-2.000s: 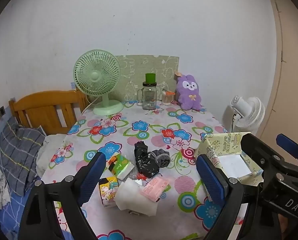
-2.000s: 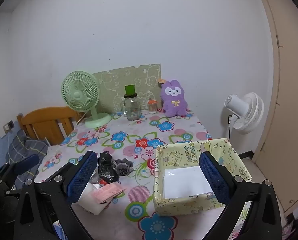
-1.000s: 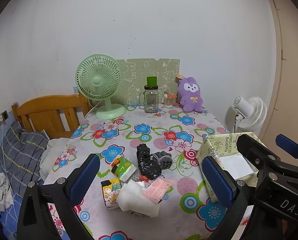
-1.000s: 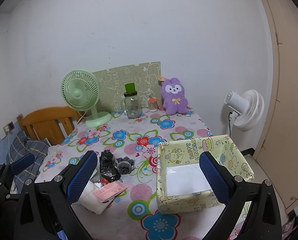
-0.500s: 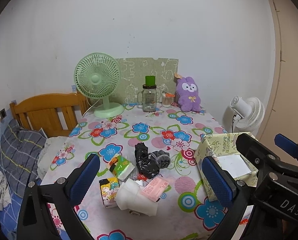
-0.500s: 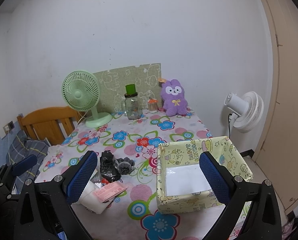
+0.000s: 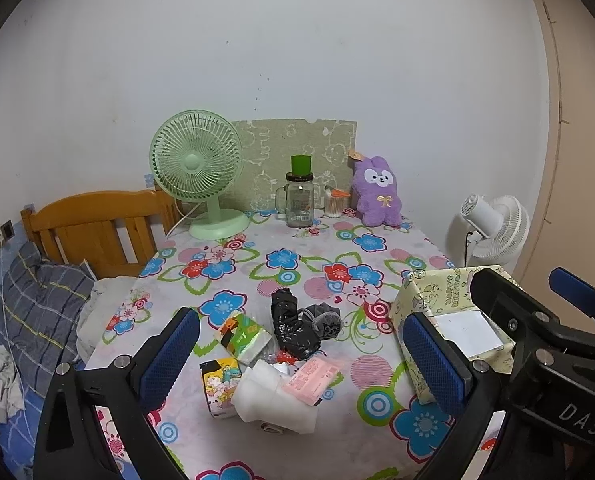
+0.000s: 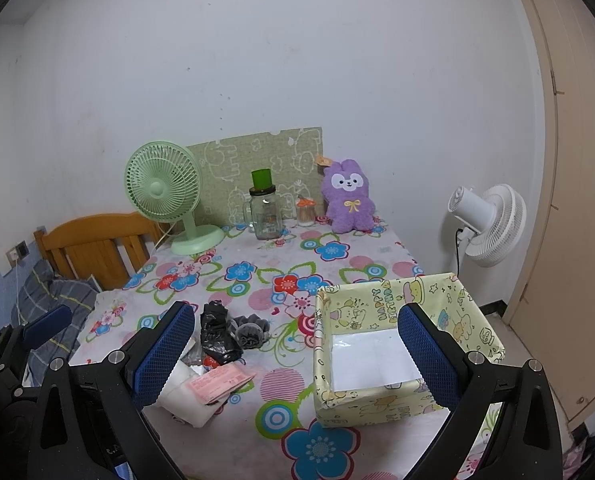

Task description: Organize soft objects

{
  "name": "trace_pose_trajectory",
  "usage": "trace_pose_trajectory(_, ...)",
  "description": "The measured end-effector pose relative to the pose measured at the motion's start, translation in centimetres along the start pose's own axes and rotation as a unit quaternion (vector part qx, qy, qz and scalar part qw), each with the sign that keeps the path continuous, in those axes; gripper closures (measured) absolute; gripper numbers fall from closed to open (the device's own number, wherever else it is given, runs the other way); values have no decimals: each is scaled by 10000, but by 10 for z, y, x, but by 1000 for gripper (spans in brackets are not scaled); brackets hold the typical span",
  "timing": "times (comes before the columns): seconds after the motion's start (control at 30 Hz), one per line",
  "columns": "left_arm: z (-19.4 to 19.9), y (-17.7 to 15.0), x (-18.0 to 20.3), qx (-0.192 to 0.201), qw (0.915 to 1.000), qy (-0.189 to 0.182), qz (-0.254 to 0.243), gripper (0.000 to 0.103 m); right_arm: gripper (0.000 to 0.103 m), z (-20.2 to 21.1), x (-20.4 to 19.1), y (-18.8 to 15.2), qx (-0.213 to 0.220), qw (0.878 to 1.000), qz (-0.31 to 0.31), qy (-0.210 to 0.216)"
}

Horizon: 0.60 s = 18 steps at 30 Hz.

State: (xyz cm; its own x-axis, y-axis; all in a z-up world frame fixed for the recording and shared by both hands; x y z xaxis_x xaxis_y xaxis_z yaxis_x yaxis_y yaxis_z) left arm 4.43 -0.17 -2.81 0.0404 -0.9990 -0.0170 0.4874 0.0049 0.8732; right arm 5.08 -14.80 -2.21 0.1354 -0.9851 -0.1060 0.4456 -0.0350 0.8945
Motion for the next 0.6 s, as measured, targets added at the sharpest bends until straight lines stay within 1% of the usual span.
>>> trace_pose_trajectory(0.3, 0, -4, 1, -32, 10000, 22, 0, 0, 0, -1, -2, 0, -18, 10000, 66, -8)
trace_pose_trajectory(0.6, 3, -5, 0, 16, 10000, 32, -13, 1, 0, 0, -2, 0, -21, 10000, 68, 2)
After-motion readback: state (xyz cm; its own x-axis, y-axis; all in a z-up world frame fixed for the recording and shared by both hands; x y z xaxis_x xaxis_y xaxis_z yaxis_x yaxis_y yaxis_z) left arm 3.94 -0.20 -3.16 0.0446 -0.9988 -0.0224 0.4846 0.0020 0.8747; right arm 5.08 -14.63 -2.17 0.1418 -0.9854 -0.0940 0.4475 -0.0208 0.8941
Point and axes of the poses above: each gripper's, at about its wrist camera, not at the fingertips, and z roughly against the way its jaws point, x to its right, y to its top, the point moved 6 cm from there along -z, roughly the way its jaws point, and after that the axes turned 3 degrees about y, right-handed, at the moved point
